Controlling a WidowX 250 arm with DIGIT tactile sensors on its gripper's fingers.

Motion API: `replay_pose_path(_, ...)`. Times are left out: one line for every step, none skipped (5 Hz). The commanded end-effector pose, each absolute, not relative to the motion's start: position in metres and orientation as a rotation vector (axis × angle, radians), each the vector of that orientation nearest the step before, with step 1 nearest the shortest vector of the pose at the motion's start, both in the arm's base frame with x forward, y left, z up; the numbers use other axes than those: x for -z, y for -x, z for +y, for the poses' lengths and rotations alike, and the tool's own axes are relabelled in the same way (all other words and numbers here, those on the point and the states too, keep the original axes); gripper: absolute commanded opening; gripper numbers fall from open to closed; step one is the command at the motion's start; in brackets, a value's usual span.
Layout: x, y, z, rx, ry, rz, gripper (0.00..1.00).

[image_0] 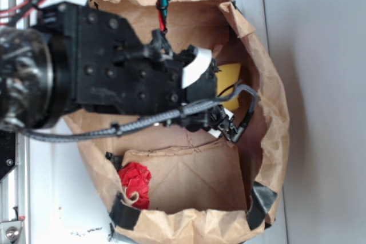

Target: Grab the green sponge.

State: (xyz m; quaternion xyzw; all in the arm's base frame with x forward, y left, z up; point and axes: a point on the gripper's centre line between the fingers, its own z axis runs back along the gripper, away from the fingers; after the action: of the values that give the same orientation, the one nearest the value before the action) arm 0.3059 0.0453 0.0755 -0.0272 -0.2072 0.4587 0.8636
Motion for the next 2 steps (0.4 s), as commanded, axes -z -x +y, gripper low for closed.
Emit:
replay_pose_path(-0.0968,-0.326,0.0558,-1.032,0.083,-0.492,1.0)
replay_pose_path(-0.0923,-0.3307,0.0541,-1.06,0.094,-0.497,1.0)
